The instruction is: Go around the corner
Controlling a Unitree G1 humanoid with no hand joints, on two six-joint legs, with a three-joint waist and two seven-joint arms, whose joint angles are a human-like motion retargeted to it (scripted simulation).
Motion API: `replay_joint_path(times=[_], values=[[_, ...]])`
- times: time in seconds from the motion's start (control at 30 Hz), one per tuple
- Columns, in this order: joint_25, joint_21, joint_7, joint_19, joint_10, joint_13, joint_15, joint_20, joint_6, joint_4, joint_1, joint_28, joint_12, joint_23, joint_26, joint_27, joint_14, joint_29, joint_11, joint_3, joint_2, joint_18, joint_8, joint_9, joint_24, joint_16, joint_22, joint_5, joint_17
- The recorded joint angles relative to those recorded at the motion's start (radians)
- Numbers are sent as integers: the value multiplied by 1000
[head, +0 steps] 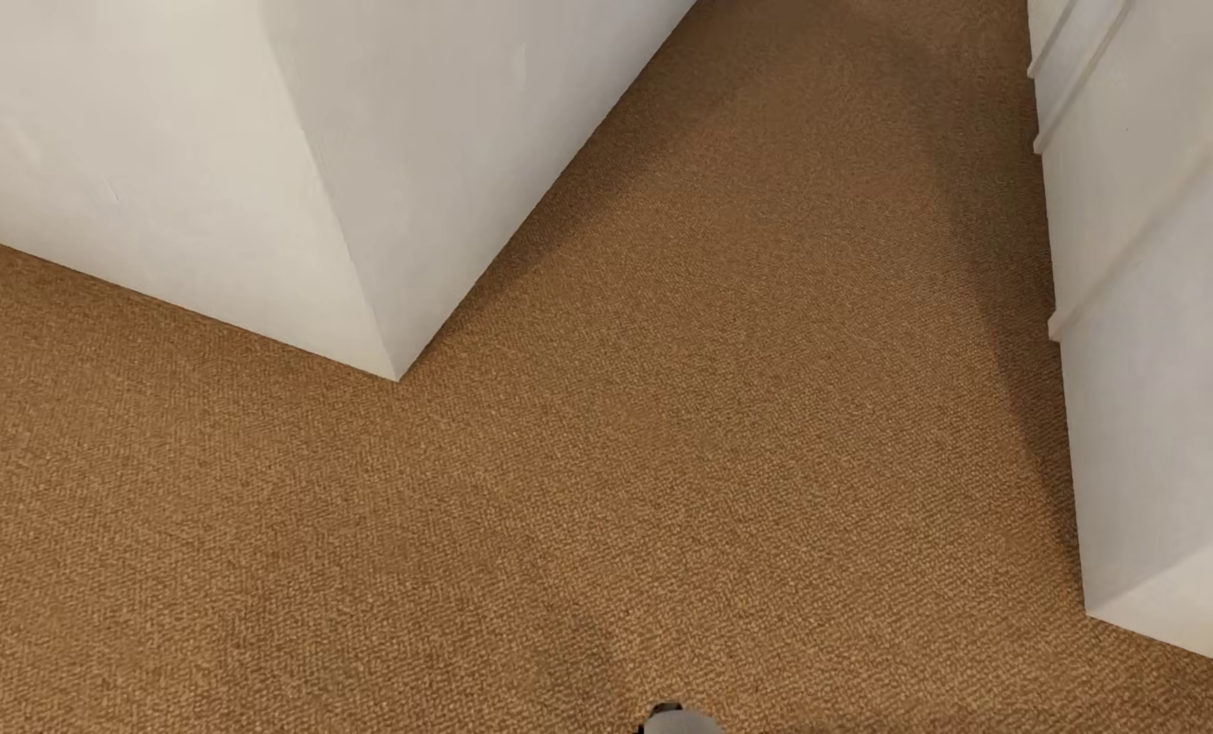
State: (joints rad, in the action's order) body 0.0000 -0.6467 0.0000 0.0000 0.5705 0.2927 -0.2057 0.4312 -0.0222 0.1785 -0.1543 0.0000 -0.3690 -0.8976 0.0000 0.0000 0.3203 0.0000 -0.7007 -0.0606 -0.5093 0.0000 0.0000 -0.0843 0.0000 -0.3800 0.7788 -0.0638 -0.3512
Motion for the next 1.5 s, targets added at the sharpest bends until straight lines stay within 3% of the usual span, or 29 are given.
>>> replay_joint_path(times=[0.07, 0.1, 0.17, 0.2, 0.23, 0.27, 0.33, 0.4, 0.47, 0.57, 0.6, 0.67, 0.7, 0.73, 0.77, 0.8, 0.87, 0.93, 1.03, 1.07, 1.1, 1.13, 1.17, 1.23, 1.27, 1.3, 1.37, 1.43, 1.5], values=[[0, 0, 0, 0, -14, 51, 323, 18, -3, -2, -103, 0, 40, -37, 0, 0, 37, 0, 189, -125, -85, 0, 0, 12, 0, -40, -38, 59, -15], [0, -9, 0, 0, -7, 81, 417, 23, -15, 9, -152, 0, 64, -52, 0, 0, 19, 0, 210, -182, -96, 0, 0, 5, 0, -47, -33, 100, -31], [0, -34, 0, 0, 36, 126, -27, -12, -62, 57, -207, 0, 78, -114, 0, 0, -153, 0, 73, -209, -202, 0, 0, 25, 0, -41, -7, 96, -36], [0, -75, 0, 0, 129, 119, -98, -28, -113, 91, -170, 0, 72, -153, 0, 0, -323, 0, -14, -186, -225, 0, 0, 34, 0, -23, 21, 32, -35], [0, -108, 0, 0, 273, 102, -51, -28, -114, 73, -118, 0, 62, -173, 0, 0, -459, 0, -66, -150, -185, 0, 0, 28, 0, -14, 62, -8, -35], [0, -90, 0, 0, 458, 90, -13, -1, -120, 60, -3, 0, 65, -156, 0, 0, -479, 0, -96, -119, -145, 0, 0, 29, 0, -12, 85, -59, -37], [0, -32, 0, 0, 740, 41, 62, 28, -111, 19, 181, 0, 65, -123, 0, 0, -244, 0, -40, -29, 62, 0, 0, -11, 0, -5, 104, -151, -23], [0, -4, 0, 0, 769, -21, 209, 53, -82, -32, 413, 0, 42, 1, 0, 0, -64, 0, 70, 79, 273, 0, 0, -7, 0, 7, 103, -190, -34], [0, 96, 0, 0, 490, -65, 348, 58, -36, -74, 499, 0, 18, 130, 0, 0, -62, 0, 199, 200, 537, 0, 0, -41, 0, 3, 97, -137, -42], [0, 167, 0, 0, -45, -189, 559, 34, -25, -23, 599, 0, -8, 260, 0, 0, -119, 0, 287, 322, 740, 0, 0, -9, 0, 4, 77, -96, -53], [0, 181, 0, 0, -101, -220, 598, 31, -21, -5, 631, 0, -20, 292, 0, 0, -119, 0, 295, 337, 796, 0, 0, 5, 0, 2, 70, -70, -57], [0, 230, 0, 0, 19, -212, 575, 19, -18, -1, 678, 0, -30, 342, 0, 0, -92, 0, 252, 385, 907, 0, 0, 8, 0, 7, 94, -11, -58], [0, 244, 0, 0, 130, -197, 487, 25, 0, -16, 728, 0, -25, 325, 0, 0, -171, 0, 173, 394, 906, 0, 0, 33, 0, 8, 134, 10, -42], [0, 240, 0, 0, 240, -172, 309, 32, 43, -66, 735, 0, -21, 268, 0, 0, -192, 0, 49, 390, 892, 0, 0, 47, 0, 11, 187, 48, -13], [0, 215, 0, 0, 302, -143, 104, 46, 50, -101, 677, 0, -5, 219, 0, 0, -148, 0, -122, 366, 852, 0, 0, 34, 0, 12, 229, 56, -2], [0, 154, 0, 0, 320, -139, 1, 37, 52, -137, 622, 0, 16, 158, 0, 0, -96, 0, -358, 349, 740, 0, 0, 32, 0, 23, 257, 62, 0], [0, 37, 0, 0, 218, -126, 98, 45, 26, -164, 424, 0, 41, 63, 0, 0, -64, 0, -666, 261, 515, 0, 0, 18, 0, 27, 214, 28, -1], [0, -7, 0, 0, 95, -63, 88, 35, -20, -163, 220, 0, 67, -16, 0, 0, -70, 0, -613, 132, 330, 0, 0, 3, 0, 24, 134, -22, -1], [0, -20, 0, 0, -17, 43, -123, -3, -53, -137, 10, 0, 131, -54, 0, 0, -70, 0, -44, -14, 131, 0, 0, 0, 0, 2, -13, -27, -21], [0, -23, 0, 0, -40, 68, 67, -9, -50, -138, -38, 0, 163, -61, 0, 0, -56, 0, 157, -46, 105, 0, 0, 8, 0, -9, -46, -16, -24], [0, -37, 0, 0, -49, 92, 413, -25, -39, -139, -94, 0, 190, -59, 0, 0, -48, 0, 241, -65, 92, 0, 0, 13, 0, -20, -83, 7, -26], [0, -30, 0, 0, -13, 104, 586, -52, -47, -101, -88, 0, 201, -101, 0, 0, -40, 0, 228, -107, 47, 0, 0, 44, 0, -22, -104, 29, -14], [0, -23, 0, 0, 6, 116, 534, -86, -47, -84, -123, 0, 201, -126, 0, 0, -71, 0, 233, -133, 9, 0, 0, 39, 0, -14, -109, 39, -5], [0, -29, 0, 0, 161, 132, 34, -124, -91, -9, -117, 0, 176, -158, 0, 0, -261, 0, 132, -127, -56, 0, 0, 61, 0, 10, -84, -17, 7], [0, -60, 0, 0, 331, 128, -53, -119, -114, 16, -84, 0, 148, -167, 0, 0, -416, 0, 26, -80, -55, 0, 0, 53, 0, 26, -39, -79, 5], [0, -45, 0, 0, 525, 102, -36, -111, -128, 28, 7, 0, 134, -174, 0, 0, -501, 0, -12, -55, -3, 0, 0, 41, 0, 39, 2, -108, 5], [0, -12, 0, 0, 847, 33, 46, -19, -120, 15, 221, 0, 138, -137, 0, 0, -259, 0, 40, 4, 186, 0, 0, -6, 0, 42, 78, -165, 7], [0, 66, 0, 0, 830, -16, 192, 23, -75, -37, 370, 0, 85, -40, 0, 0, -93, 0, 142, 134, 406, 0, 0, -15, 0, 38, 115, -153, -1], [0, 83, 0, 0, 552, -82, 339, 33, -33, -60, 483, 0, 29, 103, 0, 0, -76, 0, 244, 246, 591, 0, 0, -19, 0, 22, 125, -109, -37]])
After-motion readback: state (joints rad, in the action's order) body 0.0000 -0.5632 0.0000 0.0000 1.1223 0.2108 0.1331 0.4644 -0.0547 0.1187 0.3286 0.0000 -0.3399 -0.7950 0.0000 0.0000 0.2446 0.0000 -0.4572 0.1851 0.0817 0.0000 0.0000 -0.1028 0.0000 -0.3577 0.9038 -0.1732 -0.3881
